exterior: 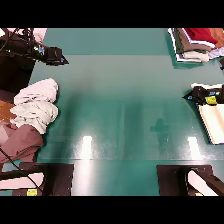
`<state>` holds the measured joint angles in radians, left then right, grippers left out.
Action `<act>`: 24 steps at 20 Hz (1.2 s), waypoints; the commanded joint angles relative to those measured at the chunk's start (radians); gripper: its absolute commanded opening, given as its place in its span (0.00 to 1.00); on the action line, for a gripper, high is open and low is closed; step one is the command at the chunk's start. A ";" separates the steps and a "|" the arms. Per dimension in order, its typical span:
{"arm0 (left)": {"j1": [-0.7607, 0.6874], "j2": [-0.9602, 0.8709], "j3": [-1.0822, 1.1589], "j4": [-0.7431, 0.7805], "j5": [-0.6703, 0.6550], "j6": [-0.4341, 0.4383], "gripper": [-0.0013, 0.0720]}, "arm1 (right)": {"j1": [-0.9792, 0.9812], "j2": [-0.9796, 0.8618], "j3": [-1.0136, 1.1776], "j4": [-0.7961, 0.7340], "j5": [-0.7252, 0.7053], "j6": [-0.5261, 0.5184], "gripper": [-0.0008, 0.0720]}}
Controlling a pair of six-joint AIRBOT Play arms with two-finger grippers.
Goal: Fold the shirts.
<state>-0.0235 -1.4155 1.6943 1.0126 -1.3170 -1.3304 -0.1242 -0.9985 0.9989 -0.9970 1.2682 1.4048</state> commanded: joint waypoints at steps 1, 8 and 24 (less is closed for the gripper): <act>0.000 0.000 0.000 0.000 0.000 0.000 0.05 | 0.002 0.001 0.000 0.001 -0.001 0.000 0.03; 0.000 0.000 0.000 0.000 0.000 0.000 0.05 | 0.002 0.001 0.000 0.001 0.000 0.000 0.03; 0.205 -0.002 -0.134 0.575 0.143 -0.245 0.95 | 0.002 0.001 -0.001 0.000 0.006 0.000 0.03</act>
<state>0.1036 -1.4162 1.6360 1.4654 -1.2282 -1.5017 -0.1230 -0.9985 0.9985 -0.9970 1.2766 1.4048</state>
